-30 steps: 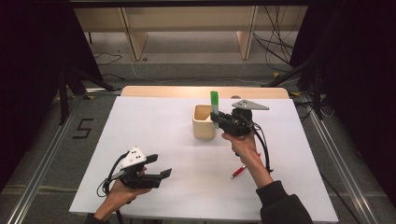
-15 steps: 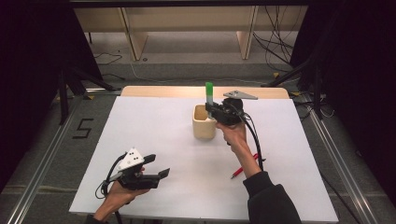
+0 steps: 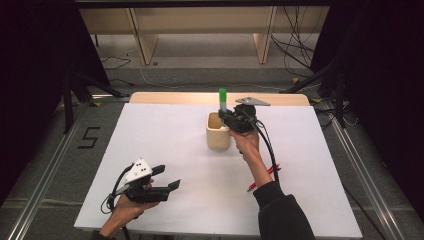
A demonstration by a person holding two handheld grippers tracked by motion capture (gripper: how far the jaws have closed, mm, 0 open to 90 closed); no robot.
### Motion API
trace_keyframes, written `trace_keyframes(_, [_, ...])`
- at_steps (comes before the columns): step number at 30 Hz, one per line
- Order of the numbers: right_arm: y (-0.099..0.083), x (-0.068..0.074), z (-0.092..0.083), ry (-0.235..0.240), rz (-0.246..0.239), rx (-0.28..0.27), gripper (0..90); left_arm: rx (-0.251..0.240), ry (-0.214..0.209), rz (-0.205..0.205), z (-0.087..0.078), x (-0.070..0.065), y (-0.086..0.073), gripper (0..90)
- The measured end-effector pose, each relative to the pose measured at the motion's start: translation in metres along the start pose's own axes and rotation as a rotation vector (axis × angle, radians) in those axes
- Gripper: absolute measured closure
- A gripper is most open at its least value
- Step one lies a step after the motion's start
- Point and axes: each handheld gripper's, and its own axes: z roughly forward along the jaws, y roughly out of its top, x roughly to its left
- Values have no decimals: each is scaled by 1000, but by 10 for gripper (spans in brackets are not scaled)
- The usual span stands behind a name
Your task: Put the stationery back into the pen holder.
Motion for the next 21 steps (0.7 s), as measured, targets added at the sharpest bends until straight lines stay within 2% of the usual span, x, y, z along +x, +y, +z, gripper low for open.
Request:
trace_keyframes(8, [-3,4,5,-13,-11,15,767,-22,5,-10,-2,1,0,233])
trace_keyframes(21, [-10,8,13,-29,-27,49,752,-23,3,-18,-1,2,0,233])
